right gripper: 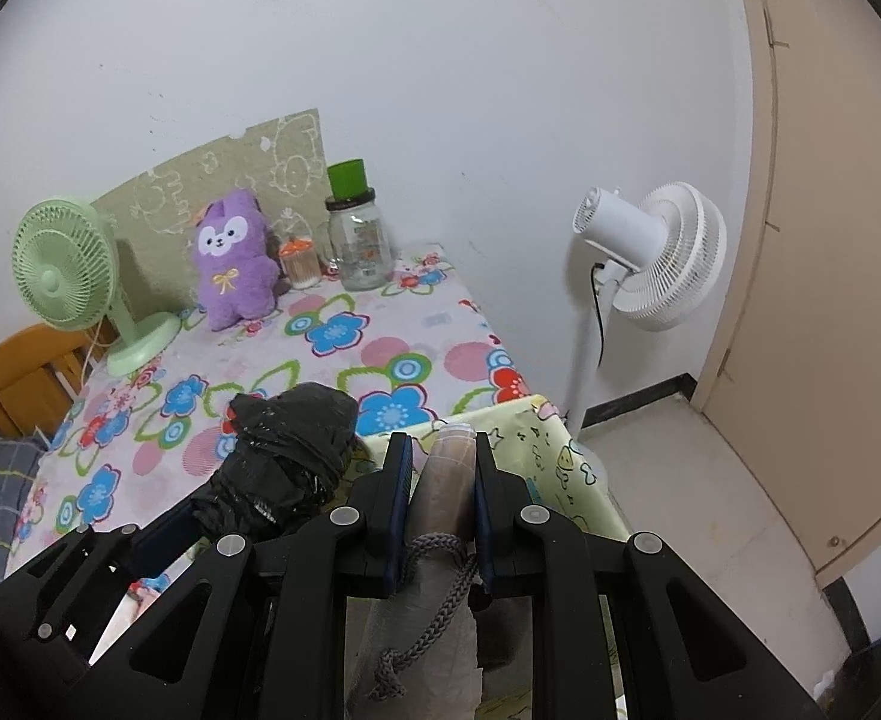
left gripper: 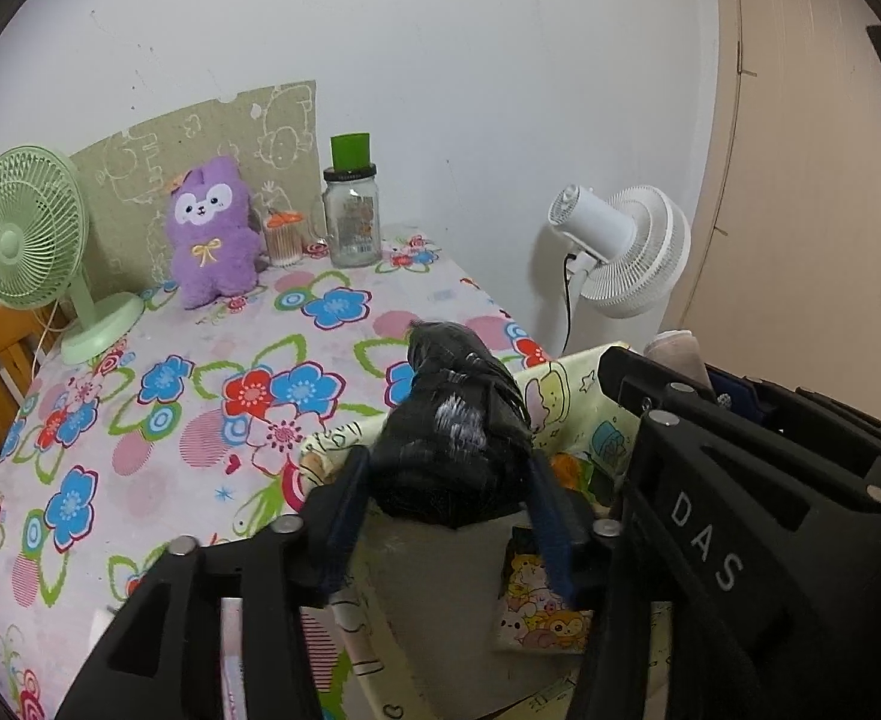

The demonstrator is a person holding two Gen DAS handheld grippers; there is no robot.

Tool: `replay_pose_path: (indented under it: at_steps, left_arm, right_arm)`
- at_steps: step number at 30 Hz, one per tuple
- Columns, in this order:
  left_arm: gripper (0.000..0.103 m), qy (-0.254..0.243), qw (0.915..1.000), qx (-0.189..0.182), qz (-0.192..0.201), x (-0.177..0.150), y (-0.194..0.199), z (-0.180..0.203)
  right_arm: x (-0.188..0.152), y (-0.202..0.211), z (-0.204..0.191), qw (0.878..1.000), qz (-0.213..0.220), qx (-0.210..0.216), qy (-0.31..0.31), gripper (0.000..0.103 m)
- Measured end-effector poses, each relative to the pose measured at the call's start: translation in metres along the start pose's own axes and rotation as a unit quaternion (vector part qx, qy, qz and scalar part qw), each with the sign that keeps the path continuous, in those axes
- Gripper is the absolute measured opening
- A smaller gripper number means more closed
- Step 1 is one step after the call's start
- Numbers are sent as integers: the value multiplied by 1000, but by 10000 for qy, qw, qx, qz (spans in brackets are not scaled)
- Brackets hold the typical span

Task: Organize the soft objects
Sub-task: 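Release the black bundle into the yellow box while right releases the beige item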

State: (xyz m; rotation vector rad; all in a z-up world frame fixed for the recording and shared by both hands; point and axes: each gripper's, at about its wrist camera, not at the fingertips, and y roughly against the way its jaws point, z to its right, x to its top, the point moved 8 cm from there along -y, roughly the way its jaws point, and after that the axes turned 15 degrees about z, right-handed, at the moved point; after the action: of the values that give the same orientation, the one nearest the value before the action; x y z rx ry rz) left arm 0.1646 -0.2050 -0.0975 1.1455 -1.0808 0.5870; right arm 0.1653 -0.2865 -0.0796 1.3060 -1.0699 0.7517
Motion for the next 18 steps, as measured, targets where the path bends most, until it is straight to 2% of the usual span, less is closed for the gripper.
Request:
replay_pose_path:
  at_steps: [3,8,15,17,18]
  left_arm:
    - [80,-92,9999,59,12,-3,-2,1]
    - [86,-42,9998,98,-141,-7,-5,-3]
    - [93,-229,9990,306,-246,-14,-6,-8]
    - [93,-250,9988,327,-275,-15,-6,-9]
    - [93,-256,9987,330,-292,-15,-6,-9]
  right_arm:
    - [-6,-5,3,10000,-66,-6,-23,21]
    - [-14,-13,5,9999,-157,13,-61,21]
    - [-24,-20,-1,9993,-296,190,-95,21]
    - [-26,-19,-3,9993,-301,222,-83,29]
    - [-26,-19,-4,9992,-302,249,-69,44]
